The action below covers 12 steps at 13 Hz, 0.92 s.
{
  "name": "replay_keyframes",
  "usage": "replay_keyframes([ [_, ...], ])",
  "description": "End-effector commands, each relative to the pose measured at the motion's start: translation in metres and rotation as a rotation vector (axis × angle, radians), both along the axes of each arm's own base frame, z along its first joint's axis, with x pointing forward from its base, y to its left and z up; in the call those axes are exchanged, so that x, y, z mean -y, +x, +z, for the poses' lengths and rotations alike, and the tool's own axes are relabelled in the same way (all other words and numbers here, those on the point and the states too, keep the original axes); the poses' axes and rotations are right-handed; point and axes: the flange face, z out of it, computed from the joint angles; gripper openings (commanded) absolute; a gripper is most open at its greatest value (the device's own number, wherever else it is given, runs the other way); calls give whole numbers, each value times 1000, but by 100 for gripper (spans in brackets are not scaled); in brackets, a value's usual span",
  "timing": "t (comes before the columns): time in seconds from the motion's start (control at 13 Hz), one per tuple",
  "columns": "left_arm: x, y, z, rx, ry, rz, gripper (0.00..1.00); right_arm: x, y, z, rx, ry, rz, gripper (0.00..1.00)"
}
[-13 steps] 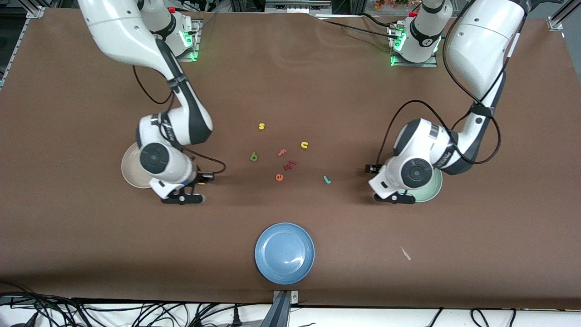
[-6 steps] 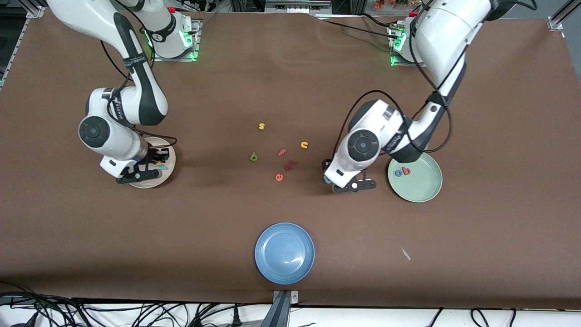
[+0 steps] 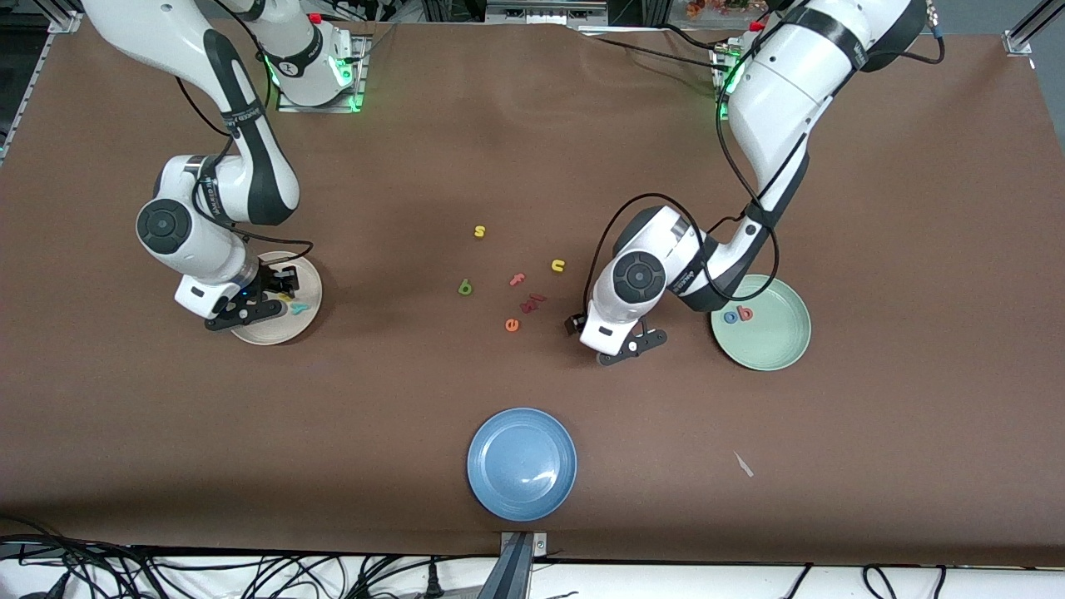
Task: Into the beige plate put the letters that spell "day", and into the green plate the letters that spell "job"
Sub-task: 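Grasp the cyan letter with the left gripper while the right gripper reaches green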
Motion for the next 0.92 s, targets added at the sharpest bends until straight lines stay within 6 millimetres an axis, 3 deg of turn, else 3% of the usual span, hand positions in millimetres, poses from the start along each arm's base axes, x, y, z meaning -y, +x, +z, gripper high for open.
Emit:
replay_keyframes([
  [0.0,4,7,-2,8,-7,49,57,-47,13,36,-52,18,-87,100],
  [0.38,7,1,-15,-6,3,33,42,-155,5,28,-66,88,-345,100],
  [0.46,8,1,-15,-5,3,28,35,-177,1,21,-54,84,-404,100],
  [0.69,16,-3,-11,7,10,12,0,-250,-17,-11,31,93,-552,100],
  [0.85,9,4,0,15,6,21,0,-282,-30,-32,71,98,-585,100],
])
